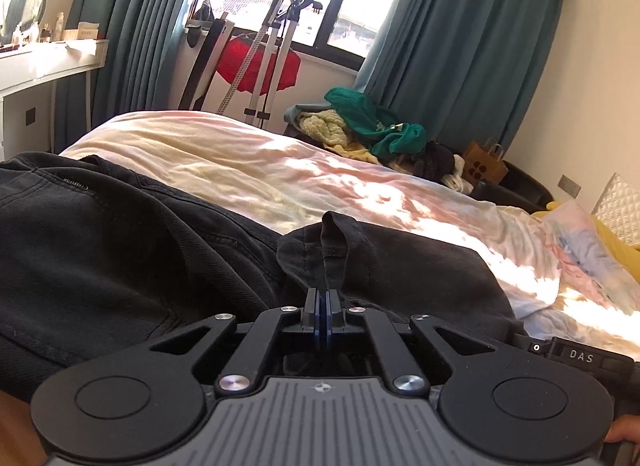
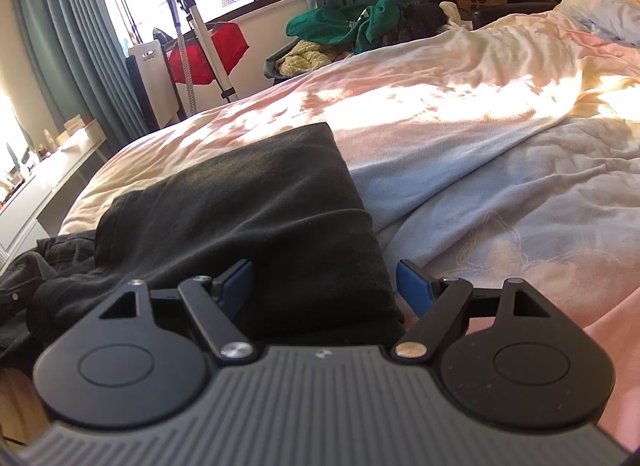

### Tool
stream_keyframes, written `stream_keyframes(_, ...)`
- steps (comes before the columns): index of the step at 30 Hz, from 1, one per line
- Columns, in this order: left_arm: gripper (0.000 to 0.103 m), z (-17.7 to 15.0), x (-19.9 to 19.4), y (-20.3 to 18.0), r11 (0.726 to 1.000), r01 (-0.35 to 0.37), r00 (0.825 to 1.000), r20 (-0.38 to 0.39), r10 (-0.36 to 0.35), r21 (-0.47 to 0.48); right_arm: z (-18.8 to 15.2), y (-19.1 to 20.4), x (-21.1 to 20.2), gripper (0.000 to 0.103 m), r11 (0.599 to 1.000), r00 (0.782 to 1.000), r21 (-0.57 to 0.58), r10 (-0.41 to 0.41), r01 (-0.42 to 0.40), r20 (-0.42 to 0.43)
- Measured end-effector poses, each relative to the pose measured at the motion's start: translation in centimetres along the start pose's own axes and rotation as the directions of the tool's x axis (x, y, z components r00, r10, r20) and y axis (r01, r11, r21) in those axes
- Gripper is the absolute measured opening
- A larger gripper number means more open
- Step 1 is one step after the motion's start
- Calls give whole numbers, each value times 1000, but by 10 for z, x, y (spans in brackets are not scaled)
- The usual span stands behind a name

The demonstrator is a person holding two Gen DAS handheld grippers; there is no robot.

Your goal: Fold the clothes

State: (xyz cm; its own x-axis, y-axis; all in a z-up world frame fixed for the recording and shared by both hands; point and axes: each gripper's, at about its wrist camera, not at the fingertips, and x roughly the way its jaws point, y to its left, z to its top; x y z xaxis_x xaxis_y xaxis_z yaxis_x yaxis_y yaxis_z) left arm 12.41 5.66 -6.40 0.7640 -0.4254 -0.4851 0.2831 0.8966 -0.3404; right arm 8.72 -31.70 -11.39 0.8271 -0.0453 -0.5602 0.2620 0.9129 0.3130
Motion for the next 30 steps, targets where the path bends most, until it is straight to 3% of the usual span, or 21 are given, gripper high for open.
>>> stream_keyframes(2, 18, 0, -6, 6, 996, 48, 999, -1, -48, -69, 2, -2, -3, 80, 1000, 1000, 11, -8, 7, 19)
stream_keyframes(5, 48, 0, -6, 17, 975, 117, 993, -9, -121, -189, 6, -3, -8, 80, 999, 998, 25, 25, -26, 51)
stream_keyframes(8, 71, -1, 4, 24, 963, 119, 991, -25, -129, -243, 7, 0, -10, 80, 998, 996, 21, 57, -58, 71)
stream_keyframes(9, 73, -2, 8, 24, 961, 115, 991, -39, -129, -250, 7, 2, -10, 80, 998, 995, 17, 65, -67, 71)
stream_keyframes(13, 66, -4, 19, 20, 954, 188, 977, -58, -207, -233, 6, 7, -9, 80, 994, 992, 6, 106, -106, 67)
stream_keyframes(15, 67, -4, 21, 17, 946, 228, 966, -66, -249, -230, 6, 9, -8, 80, 991, 989, 4, 136, -137, 57)
stream_keyframes(20, 66, -4, 40, 10, 967, 187, 971, -116, -208, -174, 1, 16, 0, 80, 992, 993, -39, 117, -117, 20)
stream_keyframes(22, 54, -5, 47, 5, 981, 149, 978, -127, -164, -124, -1, 19, 3, 80, 993, 995, -66, 100, -99, 19)
stream_keyframes(23, 37, -6, 50, 0, 989, 120, 983, -126, -130, -85, -3, 21, 4, 81, 993, 996, -84, 91, -89, 20)
stream_keyframes(26, 17, -8, 48, -11, 997, 82, 992, -99, -80, 6, -5, 26, 5, 81, 990, 997, -120, 71, -68, 24)
stream_keyframes(30, 9, -5, 33, -15, 998, 67, 996, -59, -65, 21, -5, 27, 4, 82, 990, 997, -123, 71, -67, 34)
